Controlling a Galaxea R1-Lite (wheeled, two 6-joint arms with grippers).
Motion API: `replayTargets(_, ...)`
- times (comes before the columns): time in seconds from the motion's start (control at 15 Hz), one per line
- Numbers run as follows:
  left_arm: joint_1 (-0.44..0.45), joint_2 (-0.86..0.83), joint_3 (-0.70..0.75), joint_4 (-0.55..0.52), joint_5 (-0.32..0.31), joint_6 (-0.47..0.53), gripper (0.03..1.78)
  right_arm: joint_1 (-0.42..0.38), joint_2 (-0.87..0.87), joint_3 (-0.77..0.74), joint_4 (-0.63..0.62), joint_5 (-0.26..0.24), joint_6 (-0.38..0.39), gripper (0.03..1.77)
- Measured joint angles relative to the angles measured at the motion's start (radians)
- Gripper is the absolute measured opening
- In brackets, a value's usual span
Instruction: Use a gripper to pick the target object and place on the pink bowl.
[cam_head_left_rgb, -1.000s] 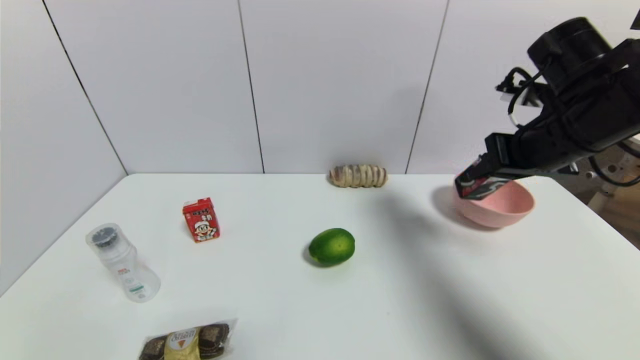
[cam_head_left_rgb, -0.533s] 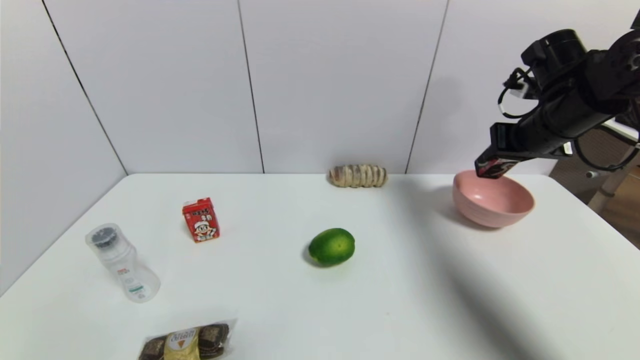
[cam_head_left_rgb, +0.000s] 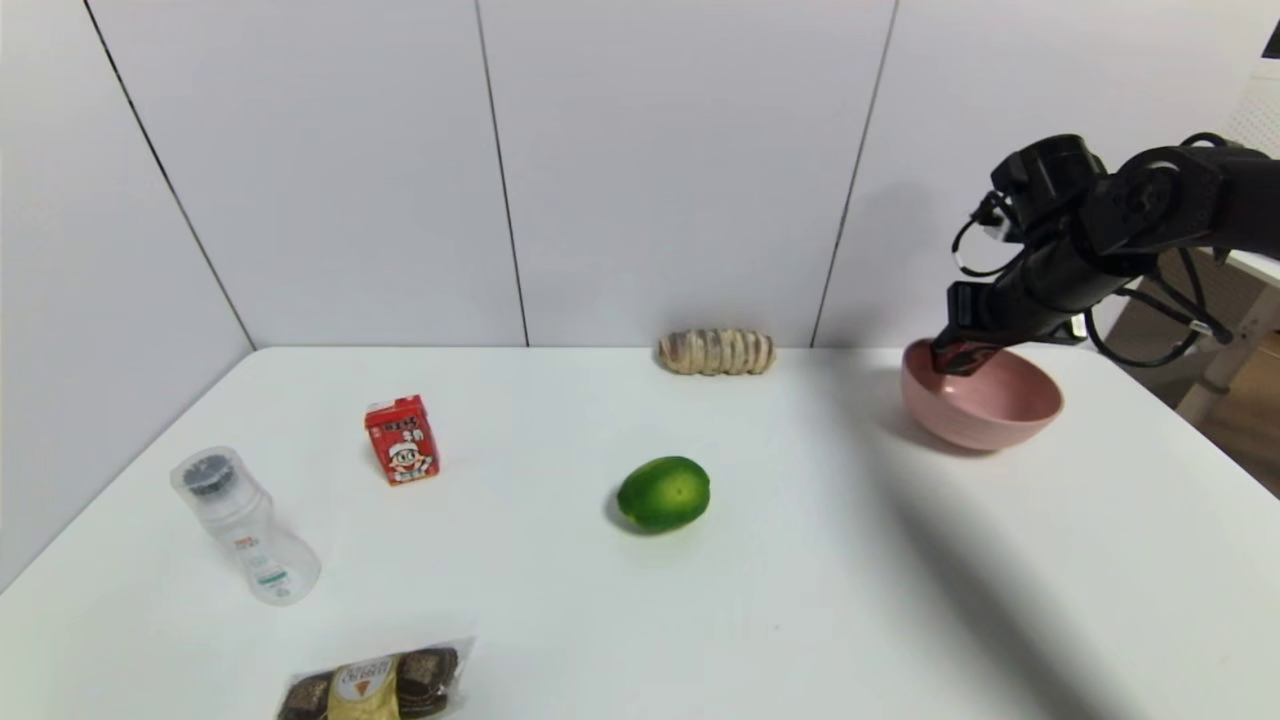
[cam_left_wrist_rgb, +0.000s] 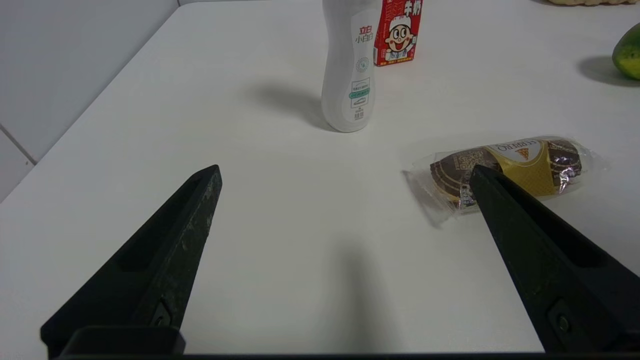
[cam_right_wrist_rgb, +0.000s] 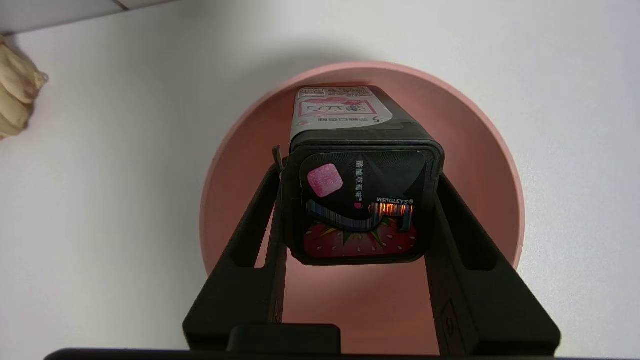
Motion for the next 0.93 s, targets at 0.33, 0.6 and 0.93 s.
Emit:
replayTargets(0.33,0.000,0.000,0.000,0.000,0.000,0.000,1.78,-0.008,0.004,0.003,0.101,0.000,0.000,0.78)
replayTargets(0.6,0.000,0.000,0.000,0.000,0.000,0.000,1.78,-0.011,0.013,0.007,0.177,0.020,0.001,0.78)
replayTargets(0.93,0.000,0.000,0.000,0.000,0.000,0.000,1.78,-0.010,0.022,0.007,0.174,0.027,-0.001,0.77)
